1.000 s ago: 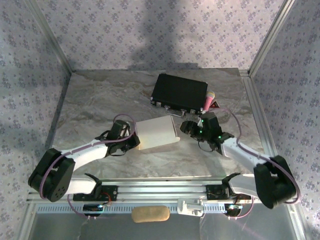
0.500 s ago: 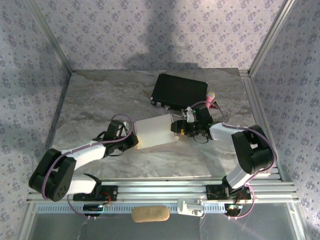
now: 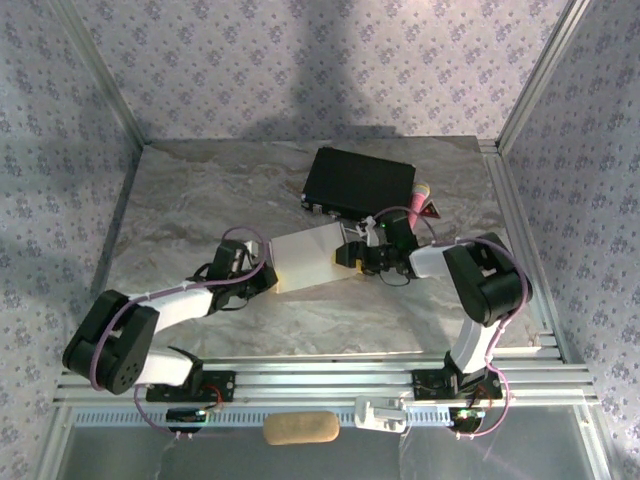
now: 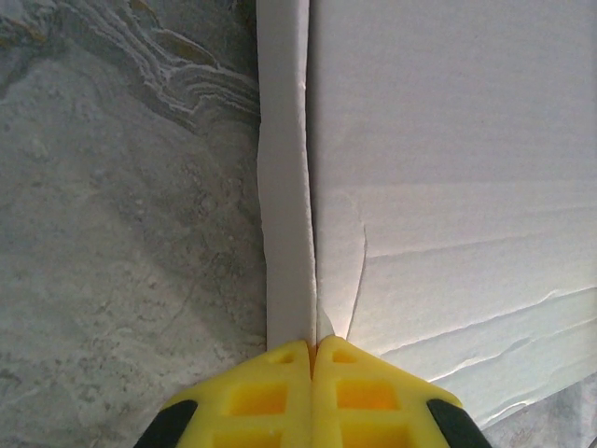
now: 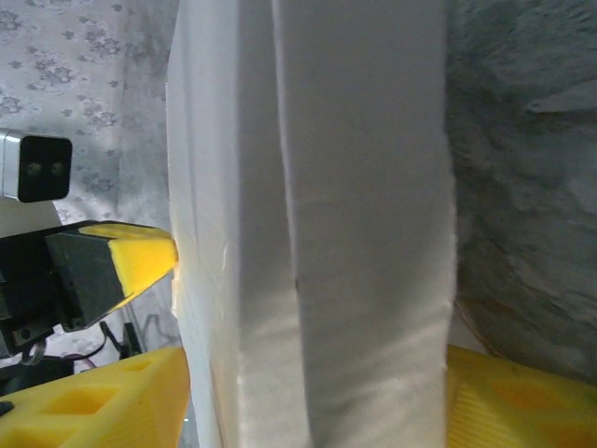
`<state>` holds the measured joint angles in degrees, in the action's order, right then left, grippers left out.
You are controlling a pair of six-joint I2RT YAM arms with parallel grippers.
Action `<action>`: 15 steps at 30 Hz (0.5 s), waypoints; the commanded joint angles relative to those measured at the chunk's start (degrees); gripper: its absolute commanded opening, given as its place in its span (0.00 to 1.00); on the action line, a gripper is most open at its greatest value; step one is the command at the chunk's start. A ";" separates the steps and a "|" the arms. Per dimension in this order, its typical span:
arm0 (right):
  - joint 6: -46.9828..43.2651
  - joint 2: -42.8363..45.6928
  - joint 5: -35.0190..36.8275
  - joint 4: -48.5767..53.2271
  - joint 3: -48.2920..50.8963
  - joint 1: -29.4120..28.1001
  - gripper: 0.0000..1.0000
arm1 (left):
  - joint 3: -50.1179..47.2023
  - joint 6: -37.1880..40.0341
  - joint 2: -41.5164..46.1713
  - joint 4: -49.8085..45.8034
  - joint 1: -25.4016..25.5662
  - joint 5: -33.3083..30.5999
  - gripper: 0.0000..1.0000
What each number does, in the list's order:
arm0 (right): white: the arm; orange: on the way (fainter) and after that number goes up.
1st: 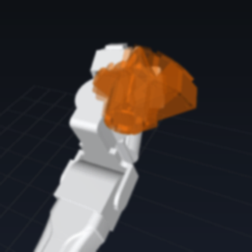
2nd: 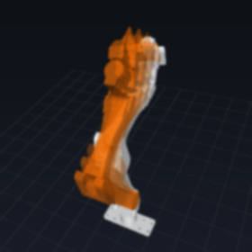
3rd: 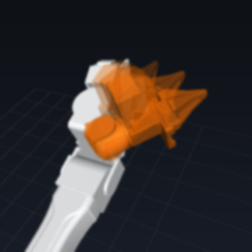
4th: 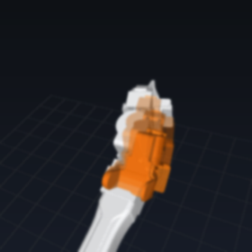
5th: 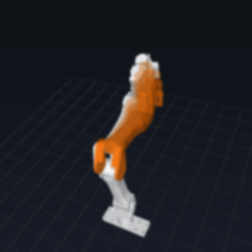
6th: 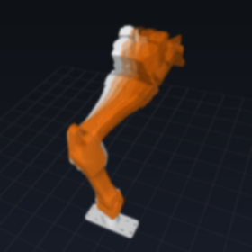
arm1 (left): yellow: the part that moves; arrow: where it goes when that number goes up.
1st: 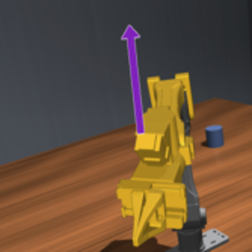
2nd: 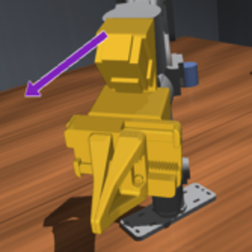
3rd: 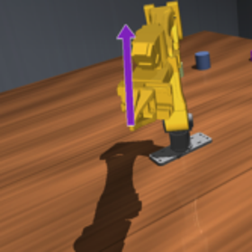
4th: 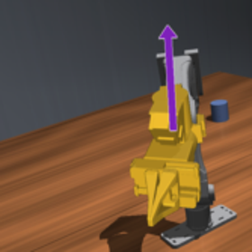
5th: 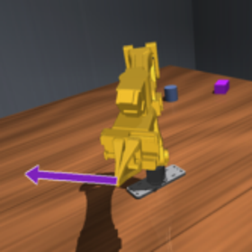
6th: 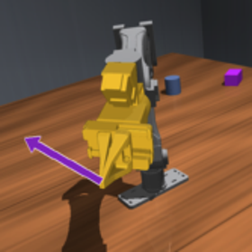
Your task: Fold the paper box
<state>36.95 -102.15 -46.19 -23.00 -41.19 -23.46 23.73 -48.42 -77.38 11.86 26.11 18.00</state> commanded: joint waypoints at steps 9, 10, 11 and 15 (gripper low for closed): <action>23.91 1.47 0.55 -17.48 4.97 0.37 0.41 | -4.62 -3.38 17.76 -12.06 -2.57 -6.47 0.59; 27.07 1.87 0.98 -17.05 5.25 0.34 0.38 | -4.66 -4.92 21.44 -12.86 -2.78 -7.55 0.69; 29.84 2.12 1.15 -16.84 5.37 0.27 0.38 | -4.50 -6.40 24.28 -13.76 -2.90 -8.62 0.77; 42.64 2.87 1.65 -15.37 6.53 0.26 0.37 | -3.54 -16.00 29.66 -14.49 -5.33 -9.67 1.00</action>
<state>66.87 -101.03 -45.45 -37.58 -35.75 -23.49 18.70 -56.93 -49.06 -0.08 22.02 10.76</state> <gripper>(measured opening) 0.375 0.989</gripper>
